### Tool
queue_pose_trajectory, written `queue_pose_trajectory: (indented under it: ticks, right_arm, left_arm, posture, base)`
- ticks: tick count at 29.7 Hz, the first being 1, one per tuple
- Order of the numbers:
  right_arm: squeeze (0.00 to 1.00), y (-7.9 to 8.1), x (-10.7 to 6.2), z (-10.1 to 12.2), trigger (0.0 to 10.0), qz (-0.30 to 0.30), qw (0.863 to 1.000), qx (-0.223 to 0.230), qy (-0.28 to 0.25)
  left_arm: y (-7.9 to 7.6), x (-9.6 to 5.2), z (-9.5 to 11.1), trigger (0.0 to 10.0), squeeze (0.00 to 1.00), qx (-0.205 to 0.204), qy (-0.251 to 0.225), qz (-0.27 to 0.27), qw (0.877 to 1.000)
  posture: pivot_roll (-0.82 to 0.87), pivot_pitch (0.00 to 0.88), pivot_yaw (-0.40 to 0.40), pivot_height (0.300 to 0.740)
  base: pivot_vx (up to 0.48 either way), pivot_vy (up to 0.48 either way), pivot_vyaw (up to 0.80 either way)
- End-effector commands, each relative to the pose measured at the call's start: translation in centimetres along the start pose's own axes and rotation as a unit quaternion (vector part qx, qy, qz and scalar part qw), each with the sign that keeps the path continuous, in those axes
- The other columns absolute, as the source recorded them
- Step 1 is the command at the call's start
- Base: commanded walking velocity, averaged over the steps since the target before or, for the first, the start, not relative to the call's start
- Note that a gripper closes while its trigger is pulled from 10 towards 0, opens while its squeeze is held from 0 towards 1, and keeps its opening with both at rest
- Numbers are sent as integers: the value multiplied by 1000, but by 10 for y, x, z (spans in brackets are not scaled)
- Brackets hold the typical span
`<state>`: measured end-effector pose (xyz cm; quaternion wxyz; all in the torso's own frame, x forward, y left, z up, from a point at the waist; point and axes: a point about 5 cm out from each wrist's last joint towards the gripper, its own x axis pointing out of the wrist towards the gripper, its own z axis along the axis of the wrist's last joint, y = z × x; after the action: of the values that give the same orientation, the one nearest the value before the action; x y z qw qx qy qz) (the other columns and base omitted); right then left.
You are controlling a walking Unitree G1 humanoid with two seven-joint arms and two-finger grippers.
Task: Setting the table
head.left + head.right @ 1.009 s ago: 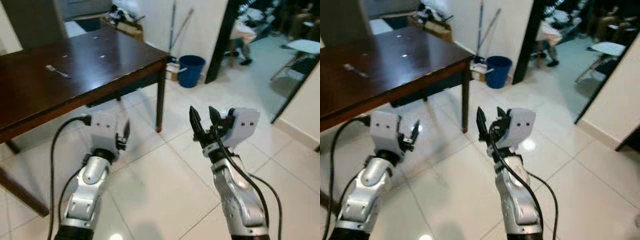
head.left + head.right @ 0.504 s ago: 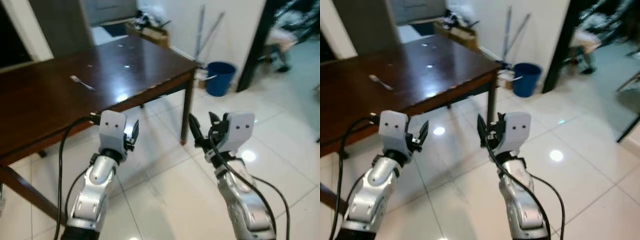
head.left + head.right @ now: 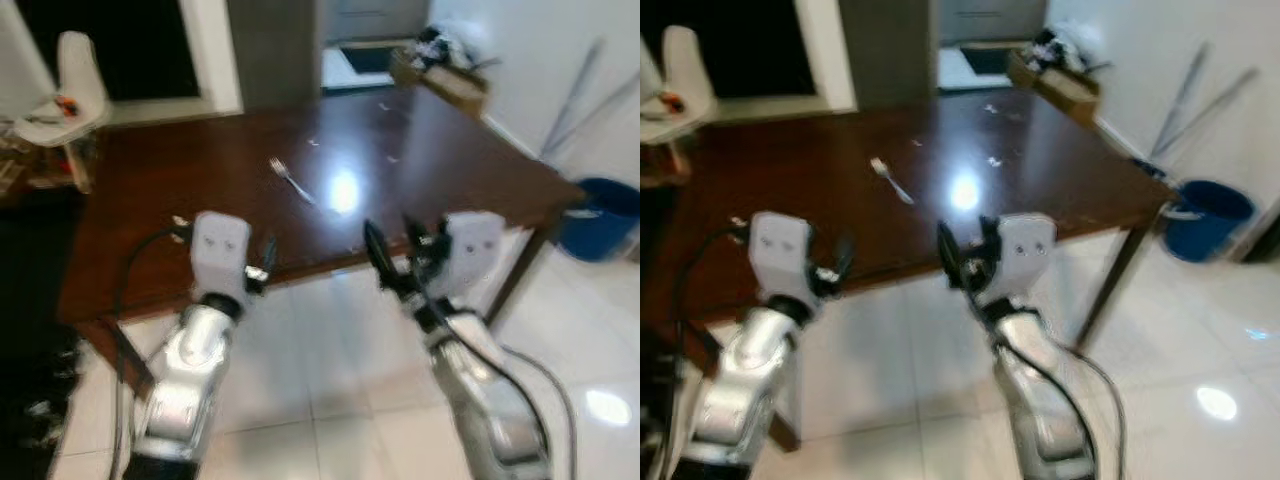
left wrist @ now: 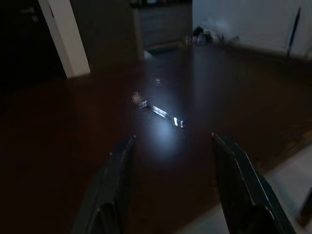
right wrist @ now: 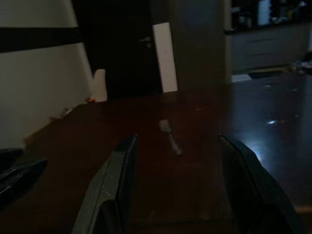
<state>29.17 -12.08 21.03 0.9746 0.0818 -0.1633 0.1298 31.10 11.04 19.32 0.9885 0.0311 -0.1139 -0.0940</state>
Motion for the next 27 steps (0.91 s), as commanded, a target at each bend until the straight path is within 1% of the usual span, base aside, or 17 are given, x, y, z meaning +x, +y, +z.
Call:
queue_pose_trajectory:
  ticks: [1,5,7,10,12,14,16,17,21,22,23,27]
  right_arm:
    - [0,2,1,4,10000,-2,1000,21,-9]
    - [0,-5,1,7,10000,-18,999,49,-16]
    - [0,-6,1,7,10000,-22,998,54,-16]
    - [0,-16,0,5,10000,-50,996,66,-12]
    - [0,-25,-2,2,10000,-78,995,64,-7]
    - [0,-36,-3,-2,10000,-110,993,45,7]
    - [0,-44,-5,-6,10000,-123,991,40,15]
    - [0,-51,-8,-9,10000,-134,990,40,23]
    - [0,-59,-10,-13,10000,-140,989,28,41]
    - [0,-62,-11,-15,10000,-141,989,23,49]
    - [0,-67,-13,-20,10000,-137,988,17,69]
    - [0,-71,-14,-24,10000,-126,988,3,92]
  left_arm:
    - [2,-3,-2,10000,0,8,5,2,1000]
    - [-4,-2,0,10000,0,5,2,-9,1000]
    - [-4,-2,0,10000,0,4,2,-10,1000]
    - [-7,-1,0,10000,0,4,1,-16,1000]
    - [-8,0,1,10000,0,4,0,-20,1000]
    - [-9,1,1,10000,0,4,0,-23,1000]
    - [-11,1,1,10000,0,3,0,-27,1000]
    - [-13,1,1,10000,0,1,0,-33,999]
    - [-15,0,1,10000,0,2,1,-39,999]
    - [-16,0,1,10000,0,2,1,-42,999]
    - [-19,0,1,10000,0,2,1,-47,999]
    - [-22,-1,0,10000,0,3,2,-55,998]
  posture:
    - [-89,0,72,740]
    - [-92,0,77,740]
    - [-92,0,77,740]
    - [-93,0,81,740]
    - [-93,0,83,740]
    - [-96,0,86,740]
    - [-96,0,87,740]
    - [-99,0,87,740]
    - [-100,0,90,740]
    - [-100,0,90,740]
    - [-99,0,91,740]
    - [-95,0,94,740]
  base:
    - [480,0,0]
    - [480,0,0]
    - [480,0,0]
    - [480,0,0]
    - [480,0,0]
    - [480,0,0]
    - [480,0,0]
    - [480,0,0]
    - [480,0,0]
    - [480,0,0]
    - [480,0,0]
    - [480,0,0]
